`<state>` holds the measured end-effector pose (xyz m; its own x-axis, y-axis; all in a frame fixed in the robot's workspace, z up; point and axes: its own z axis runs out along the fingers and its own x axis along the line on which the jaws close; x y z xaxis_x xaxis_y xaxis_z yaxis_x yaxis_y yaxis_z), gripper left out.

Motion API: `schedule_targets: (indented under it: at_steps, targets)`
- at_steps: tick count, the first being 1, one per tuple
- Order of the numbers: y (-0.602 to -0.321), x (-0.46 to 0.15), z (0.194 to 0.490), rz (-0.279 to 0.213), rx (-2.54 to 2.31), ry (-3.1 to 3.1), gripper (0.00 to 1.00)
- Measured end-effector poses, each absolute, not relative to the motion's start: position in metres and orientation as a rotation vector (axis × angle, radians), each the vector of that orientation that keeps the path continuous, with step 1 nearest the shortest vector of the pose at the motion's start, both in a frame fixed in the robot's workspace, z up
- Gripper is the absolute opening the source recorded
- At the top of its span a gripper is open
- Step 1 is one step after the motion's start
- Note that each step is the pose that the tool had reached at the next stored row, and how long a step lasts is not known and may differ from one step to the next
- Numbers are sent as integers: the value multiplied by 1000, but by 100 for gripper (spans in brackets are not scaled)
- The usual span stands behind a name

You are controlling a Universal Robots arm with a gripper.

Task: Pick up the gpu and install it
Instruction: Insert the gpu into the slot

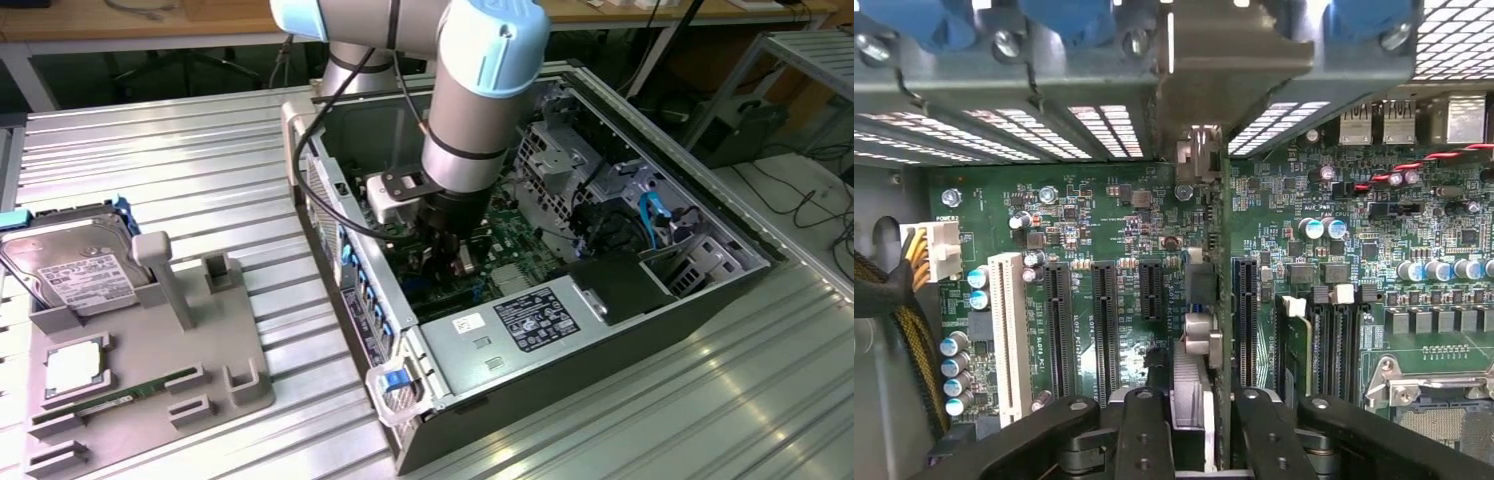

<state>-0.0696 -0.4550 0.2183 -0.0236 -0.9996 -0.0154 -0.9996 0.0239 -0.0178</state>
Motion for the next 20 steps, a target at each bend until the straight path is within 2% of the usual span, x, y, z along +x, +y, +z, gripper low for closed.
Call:
schedule_targets:
  at_steps: [20]
  targets:
    - [-455,-70,206,-1,-2180,2233,28]
